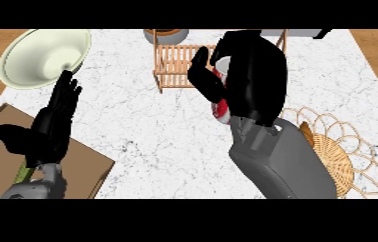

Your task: Pick the can from the placemat and place it in the tiered shelf

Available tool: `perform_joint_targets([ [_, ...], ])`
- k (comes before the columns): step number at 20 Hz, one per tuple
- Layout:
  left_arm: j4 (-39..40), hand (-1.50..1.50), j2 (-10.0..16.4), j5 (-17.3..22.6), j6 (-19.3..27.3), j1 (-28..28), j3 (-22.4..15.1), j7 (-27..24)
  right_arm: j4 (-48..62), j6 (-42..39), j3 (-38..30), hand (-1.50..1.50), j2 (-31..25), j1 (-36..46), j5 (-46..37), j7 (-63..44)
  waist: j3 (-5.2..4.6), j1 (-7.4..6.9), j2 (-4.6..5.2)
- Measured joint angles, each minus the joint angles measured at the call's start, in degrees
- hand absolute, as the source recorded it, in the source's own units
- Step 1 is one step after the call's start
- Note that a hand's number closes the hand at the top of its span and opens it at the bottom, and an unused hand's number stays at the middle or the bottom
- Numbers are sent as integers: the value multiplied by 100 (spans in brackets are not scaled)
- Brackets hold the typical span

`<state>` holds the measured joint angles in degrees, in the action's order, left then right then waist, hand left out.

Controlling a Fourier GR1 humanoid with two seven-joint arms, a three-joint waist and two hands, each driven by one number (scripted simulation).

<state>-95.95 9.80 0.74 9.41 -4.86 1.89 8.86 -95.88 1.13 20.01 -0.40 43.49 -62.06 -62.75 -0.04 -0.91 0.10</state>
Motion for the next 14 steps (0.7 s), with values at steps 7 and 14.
perform_joint_targets([
  [7, -132, 0, 58, 49, -69, -30, 104, 150, 1155, 1067, -549, 150, -2, 70, 48, 675, 4, 14, 5],
  [14, -143, 0, -67, -60, -67, 95, 32, 44, 2720, 2136, -972, 150, 28, 526, 247, 1356, 3, -2, 10],
])
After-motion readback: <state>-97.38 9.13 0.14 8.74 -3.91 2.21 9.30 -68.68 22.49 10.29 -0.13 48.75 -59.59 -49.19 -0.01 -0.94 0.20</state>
